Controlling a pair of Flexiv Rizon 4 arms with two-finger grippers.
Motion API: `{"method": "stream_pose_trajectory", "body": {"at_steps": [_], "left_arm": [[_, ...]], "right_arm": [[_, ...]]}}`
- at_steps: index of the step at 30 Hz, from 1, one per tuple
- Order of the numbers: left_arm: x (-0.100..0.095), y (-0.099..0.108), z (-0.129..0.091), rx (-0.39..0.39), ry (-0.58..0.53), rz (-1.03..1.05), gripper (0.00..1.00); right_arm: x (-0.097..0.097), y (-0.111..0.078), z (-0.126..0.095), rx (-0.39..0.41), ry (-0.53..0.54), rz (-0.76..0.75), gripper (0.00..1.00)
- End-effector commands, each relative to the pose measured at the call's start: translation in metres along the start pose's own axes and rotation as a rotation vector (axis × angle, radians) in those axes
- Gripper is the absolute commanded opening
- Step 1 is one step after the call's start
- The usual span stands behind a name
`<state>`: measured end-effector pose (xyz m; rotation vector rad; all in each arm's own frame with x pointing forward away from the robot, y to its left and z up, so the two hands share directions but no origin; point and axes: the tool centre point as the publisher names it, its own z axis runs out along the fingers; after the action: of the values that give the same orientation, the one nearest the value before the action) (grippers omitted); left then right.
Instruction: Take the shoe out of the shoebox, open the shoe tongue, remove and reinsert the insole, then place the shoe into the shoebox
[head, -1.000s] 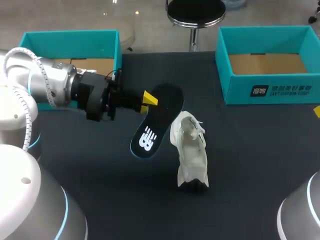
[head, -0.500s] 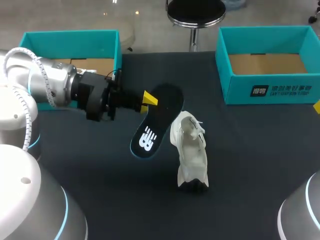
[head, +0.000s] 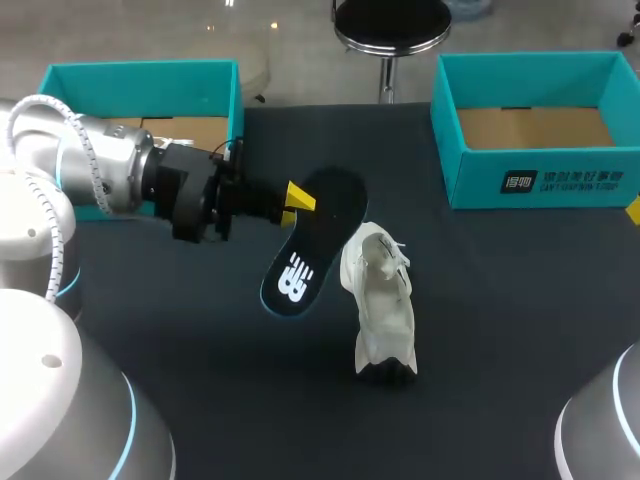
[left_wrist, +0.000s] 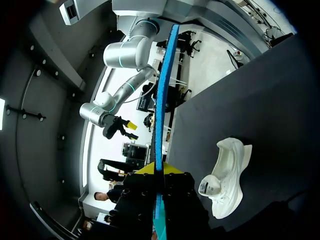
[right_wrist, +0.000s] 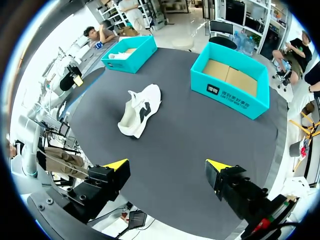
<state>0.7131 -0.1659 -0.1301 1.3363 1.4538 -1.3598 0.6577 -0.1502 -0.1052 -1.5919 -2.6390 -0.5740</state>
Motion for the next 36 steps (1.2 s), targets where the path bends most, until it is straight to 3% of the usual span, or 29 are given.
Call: {"method": "stream_pose_trajectory", "body": {"at_steps": [1,8,16,22,36], "left_arm": [[0.000,-0.001,0.000,-0.001,0.003,0.000,0.00],[0.000,-0.001,0.000,-0.001,0.003,0.000,0.00],[0.023,-0.008,0.011,-0.024,0.134,-0.114,0.00],[0.037,-0.015,0.014,0.041,0.185,-0.298,0.00],[0.057,-0.027,0.024,0.137,0.221,-0.477,0.00]], "right_arm": [[-0.001,0.002,0.000,0.006,0.002,0.001,1.00],[-0.001,0.002,0.000,0.006,0.002,0.001,1.00],[-0.001,0.002,0.000,0.006,0.002,0.001,1.00],[-0.001,0.002,0.000,0.006,0.002,0.001,1.00],[-0.001,0.002,0.000,0.006,0.002,0.001,1.00]]}}
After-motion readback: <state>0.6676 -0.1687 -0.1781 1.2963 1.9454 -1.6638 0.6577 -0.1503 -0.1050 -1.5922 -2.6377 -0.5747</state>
